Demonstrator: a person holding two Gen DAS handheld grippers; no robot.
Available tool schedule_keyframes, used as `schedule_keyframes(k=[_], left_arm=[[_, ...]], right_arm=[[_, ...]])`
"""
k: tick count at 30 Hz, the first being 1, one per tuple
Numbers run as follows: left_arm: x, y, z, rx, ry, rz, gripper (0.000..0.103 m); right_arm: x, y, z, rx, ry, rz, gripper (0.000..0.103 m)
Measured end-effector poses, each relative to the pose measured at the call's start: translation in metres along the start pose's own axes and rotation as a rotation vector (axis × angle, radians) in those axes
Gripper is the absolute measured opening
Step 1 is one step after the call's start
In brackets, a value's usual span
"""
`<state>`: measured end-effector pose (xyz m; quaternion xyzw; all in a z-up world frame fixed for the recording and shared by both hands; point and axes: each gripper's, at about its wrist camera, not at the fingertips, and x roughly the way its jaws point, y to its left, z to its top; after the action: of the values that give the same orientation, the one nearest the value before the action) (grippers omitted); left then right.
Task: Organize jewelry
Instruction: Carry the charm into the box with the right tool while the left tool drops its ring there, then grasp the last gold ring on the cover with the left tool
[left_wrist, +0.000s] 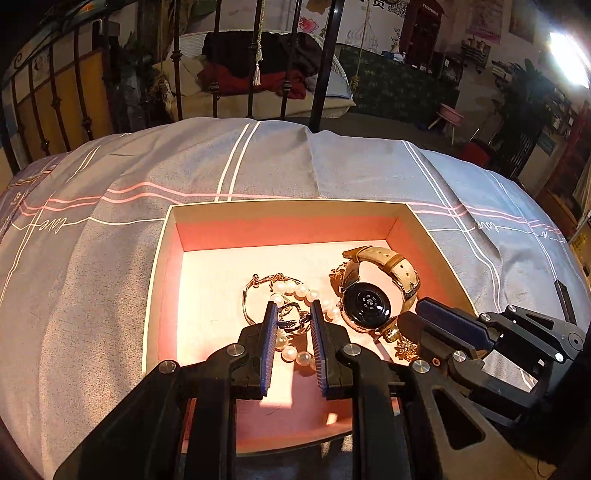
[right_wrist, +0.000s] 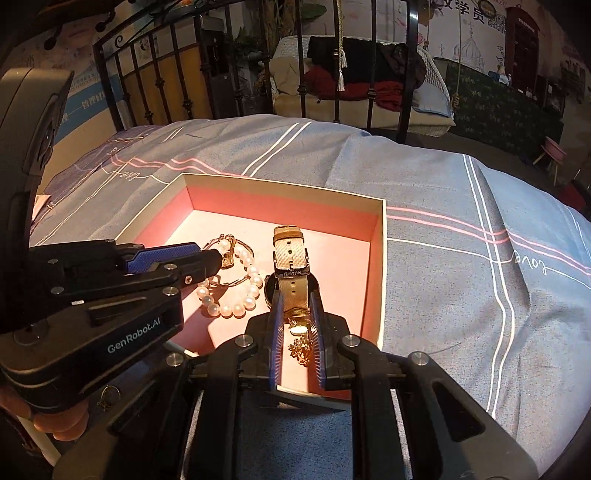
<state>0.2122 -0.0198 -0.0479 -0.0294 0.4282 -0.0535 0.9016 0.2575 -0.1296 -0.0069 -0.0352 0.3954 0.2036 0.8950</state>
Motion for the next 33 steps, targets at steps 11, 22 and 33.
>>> schedule_keyframes(k=[11, 22, 33], left_arm=[[0.005, 0.000, -0.001, 0.005, 0.015, 0.030, 0.017], [-0.038, 0.001, -0.005, 0.042, -0.069, 0.012, 0.042], [-0.083, 0.001, -0.092, 0.079, -0.056, -0.025, 0.045]], right_arm=[[-0.001, -0.001, -0.001, 0.008, -0.004, 0.008, 0.016], [-0.022, 0.005, -0.006, -0.006, -0.053, -0.023, 0.056], [-0.068, 0.009, -0.086, 0.067, -0.029, 0.014, 0.071]])
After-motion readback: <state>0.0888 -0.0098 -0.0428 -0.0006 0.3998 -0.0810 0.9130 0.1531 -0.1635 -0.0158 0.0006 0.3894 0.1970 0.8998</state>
